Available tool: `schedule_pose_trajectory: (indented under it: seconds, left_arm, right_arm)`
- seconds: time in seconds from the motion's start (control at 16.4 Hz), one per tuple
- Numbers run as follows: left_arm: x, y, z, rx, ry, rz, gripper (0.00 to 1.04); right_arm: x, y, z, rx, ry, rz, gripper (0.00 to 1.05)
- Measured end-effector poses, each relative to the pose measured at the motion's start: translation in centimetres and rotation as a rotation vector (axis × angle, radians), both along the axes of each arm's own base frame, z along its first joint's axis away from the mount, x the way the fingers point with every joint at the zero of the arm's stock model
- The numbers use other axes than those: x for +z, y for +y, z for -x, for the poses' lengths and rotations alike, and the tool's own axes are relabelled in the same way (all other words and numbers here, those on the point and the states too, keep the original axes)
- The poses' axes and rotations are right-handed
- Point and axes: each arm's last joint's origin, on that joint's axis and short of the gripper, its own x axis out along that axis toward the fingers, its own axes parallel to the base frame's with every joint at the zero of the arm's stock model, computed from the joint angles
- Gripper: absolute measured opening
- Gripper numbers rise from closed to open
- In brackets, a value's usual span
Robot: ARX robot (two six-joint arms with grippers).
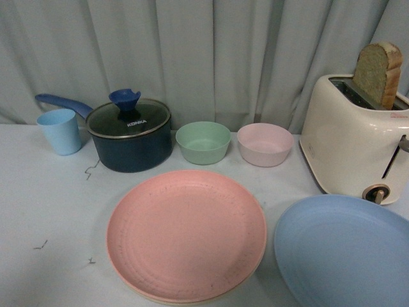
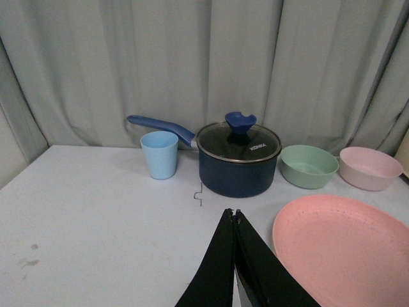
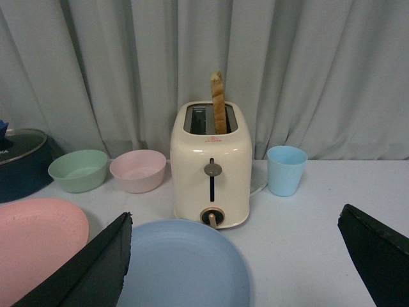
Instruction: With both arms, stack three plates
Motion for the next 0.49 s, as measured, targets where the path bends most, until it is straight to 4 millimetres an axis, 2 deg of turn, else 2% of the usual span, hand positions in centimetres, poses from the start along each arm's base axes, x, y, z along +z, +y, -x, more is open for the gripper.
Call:
schedule_pose_trajectory:
  seconds: [0.06,0.12,0.37,0.43,0.49]
  left_arm:
    - [0.0,0.0,0.0,0.002,-0.003,0.0,0.02]
    - [0.1,0.0,0.0,0.002,-0.009,0.0,0.08]
    - [0.1,0.0,0.0,0.002,-0.008,0.0,0.58]
    - [0.1,0.0,0.0,0.002,-0.008,0.0,0.69]
    - [0.1,0.0,0.0,0.002,-0.008,0.0,0.82]
  right_arm:
    - [0.0,0.0,0.0,0.0,0.001,0.0,0.98]
    - [0.0,0.0,0.0,0.0,0.001,0.0,0.98]
    - [0.0,0.0,0.0,0.015,0.003,-0.008,0.98]
    - [0.5,-0.6,-0.7,0.107,-0.013,-0.039,0.98]
    - [1.0,-1.6,-2.0,0.119,0.005,-0.082,0.98]
